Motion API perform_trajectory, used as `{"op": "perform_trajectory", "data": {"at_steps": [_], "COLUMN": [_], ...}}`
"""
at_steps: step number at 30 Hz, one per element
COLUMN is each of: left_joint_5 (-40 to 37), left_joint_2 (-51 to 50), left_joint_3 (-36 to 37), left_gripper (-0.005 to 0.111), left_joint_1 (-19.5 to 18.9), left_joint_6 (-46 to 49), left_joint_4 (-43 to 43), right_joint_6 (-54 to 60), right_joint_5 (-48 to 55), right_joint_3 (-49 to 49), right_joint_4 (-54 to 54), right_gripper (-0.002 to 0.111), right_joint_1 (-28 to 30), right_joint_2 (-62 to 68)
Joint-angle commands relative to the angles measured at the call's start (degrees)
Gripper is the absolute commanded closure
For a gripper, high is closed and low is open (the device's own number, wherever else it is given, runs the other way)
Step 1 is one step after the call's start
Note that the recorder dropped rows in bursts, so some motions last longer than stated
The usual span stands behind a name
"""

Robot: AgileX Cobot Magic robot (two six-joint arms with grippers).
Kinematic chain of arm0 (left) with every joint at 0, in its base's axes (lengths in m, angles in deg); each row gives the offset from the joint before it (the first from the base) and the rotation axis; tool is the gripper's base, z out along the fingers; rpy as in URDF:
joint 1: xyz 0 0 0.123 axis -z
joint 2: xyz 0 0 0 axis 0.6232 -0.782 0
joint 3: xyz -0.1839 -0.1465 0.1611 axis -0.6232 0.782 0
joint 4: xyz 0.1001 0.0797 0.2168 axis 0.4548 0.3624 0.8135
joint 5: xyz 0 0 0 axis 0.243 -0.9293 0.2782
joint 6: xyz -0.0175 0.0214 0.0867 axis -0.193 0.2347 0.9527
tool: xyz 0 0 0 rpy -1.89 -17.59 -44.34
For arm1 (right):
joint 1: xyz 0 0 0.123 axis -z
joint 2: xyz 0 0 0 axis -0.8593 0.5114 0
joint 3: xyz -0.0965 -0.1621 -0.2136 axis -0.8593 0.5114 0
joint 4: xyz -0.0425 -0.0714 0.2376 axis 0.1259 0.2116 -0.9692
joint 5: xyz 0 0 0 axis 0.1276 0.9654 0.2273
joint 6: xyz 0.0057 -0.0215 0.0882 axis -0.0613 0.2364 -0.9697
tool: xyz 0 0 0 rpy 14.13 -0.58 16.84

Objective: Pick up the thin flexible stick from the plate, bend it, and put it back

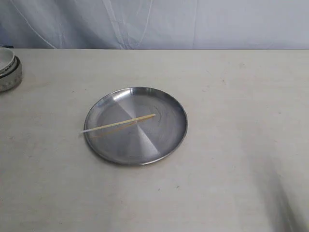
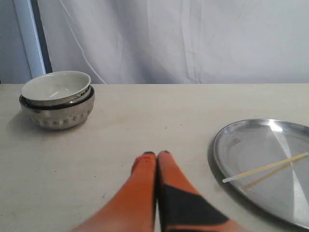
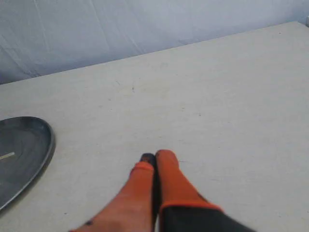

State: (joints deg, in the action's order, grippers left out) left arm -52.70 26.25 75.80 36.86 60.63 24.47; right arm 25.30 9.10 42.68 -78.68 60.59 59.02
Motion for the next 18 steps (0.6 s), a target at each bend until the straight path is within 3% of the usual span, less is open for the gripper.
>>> {"op": "perform_trajectory", "data": {"at_steps": [1,2,4,7,11,15,18], "left_joint_5": [0.4,0.4,1.0,9.3,17.3,24.2,25.9], "left_joint_2": [0.4,0.4,0.4,0.4,0.4,0.4,0.4], "left_joint_3": [0.3,0.3,0.3,0.3,0.3,0.3,0.3], "left_gripper": [0.106,0.106,0.106,0.106,0.106,0.106,0.106], "left_joint_1": [0.0,0.0,0.0,0.0,0.0,0.0,0.0], "left_joint_6": [0.0,0.0,0.0,-0.3,-0.3,-0.3,-6.5], "left_joint_4": [0.7,2.7,5.7,4.1,3.5,3.5,1.6], "right_joint_6": [0.0,0.0,-2.7,-19.4,-35.5,-36.9,-36.9], "right_joint_5": [-8.6,-15.0,-28.4,-40.0,-37.4,-30.4,-26.3], "right_joint_3": [0.2,0.2,0.2,0.2,0.2,-0.6,-4.7], "right_joint_4": [8.5,10.5,3.9,-10.9,-16.2,-12.3,-5.7], "right_gripper": [0.108,0.108,0.108,0.108,0.108,0.109,0.109], "right_joint_1": [0.3,0.3,0.3,0.3,0.3,0.3,0.3], "right_joint_2": [0.0,0.0,0.0,0.0,0.2,0.9,3.6]}}
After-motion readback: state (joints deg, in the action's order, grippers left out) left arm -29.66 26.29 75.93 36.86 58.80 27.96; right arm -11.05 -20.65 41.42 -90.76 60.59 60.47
